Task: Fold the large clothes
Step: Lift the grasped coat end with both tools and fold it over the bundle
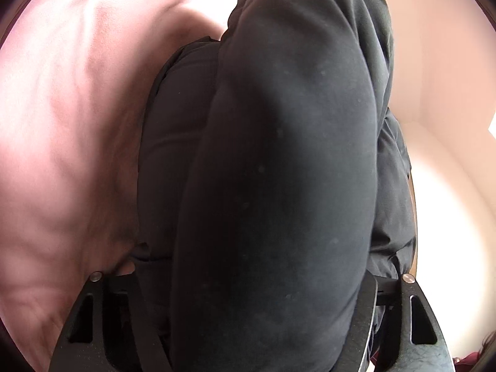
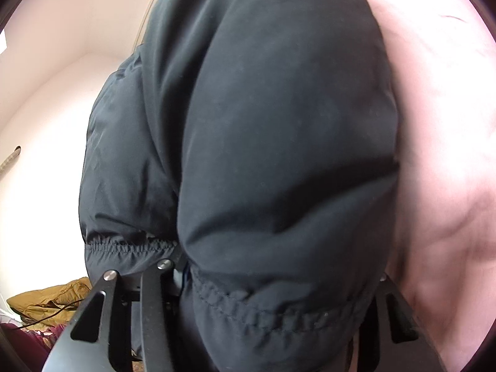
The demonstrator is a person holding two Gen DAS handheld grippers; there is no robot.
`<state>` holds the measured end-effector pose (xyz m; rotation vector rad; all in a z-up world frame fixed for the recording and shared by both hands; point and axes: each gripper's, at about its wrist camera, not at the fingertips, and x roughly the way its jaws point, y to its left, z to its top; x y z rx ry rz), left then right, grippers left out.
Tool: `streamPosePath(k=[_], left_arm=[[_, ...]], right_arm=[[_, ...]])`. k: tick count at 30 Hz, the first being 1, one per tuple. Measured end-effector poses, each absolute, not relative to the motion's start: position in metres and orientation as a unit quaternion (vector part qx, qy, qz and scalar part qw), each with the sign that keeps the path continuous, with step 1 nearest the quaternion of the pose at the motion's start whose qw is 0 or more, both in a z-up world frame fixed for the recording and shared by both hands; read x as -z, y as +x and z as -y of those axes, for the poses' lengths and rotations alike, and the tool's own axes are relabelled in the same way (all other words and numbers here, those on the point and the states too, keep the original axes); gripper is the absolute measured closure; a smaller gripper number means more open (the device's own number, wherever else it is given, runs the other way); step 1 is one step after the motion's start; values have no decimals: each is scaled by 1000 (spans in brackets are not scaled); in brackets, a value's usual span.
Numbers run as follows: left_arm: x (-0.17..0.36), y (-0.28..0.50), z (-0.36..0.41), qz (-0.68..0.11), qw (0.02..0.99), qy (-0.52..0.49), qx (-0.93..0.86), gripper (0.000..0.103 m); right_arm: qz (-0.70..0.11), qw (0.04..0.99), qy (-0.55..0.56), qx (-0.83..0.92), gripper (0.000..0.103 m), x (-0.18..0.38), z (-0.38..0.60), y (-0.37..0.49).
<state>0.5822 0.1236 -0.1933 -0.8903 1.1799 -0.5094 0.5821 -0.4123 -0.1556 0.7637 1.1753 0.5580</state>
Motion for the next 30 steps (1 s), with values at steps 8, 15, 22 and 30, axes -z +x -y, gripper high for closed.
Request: streamPosePath(k=[8, 15, 22, 30], left_arm=[[155, 552, -101, -477, 731, -422, 245, 73], [92, 530, -83, -421, 745, -426, 294, 77], [26, 497, -69, -393, 753, -413, 328, 77], [-34, 461, -72, -372, 762, -397, 351, 77]], right_arm=[[-508, 750, 333, -262, 76, 110, 396, 578], [-463, 775, 317, -291, 81, 53, 377, 571], [-431, 791, 291, -323, 81, -8, 366, 542], [-403, 807, 278, -331, 81, -36, 371, 517]])
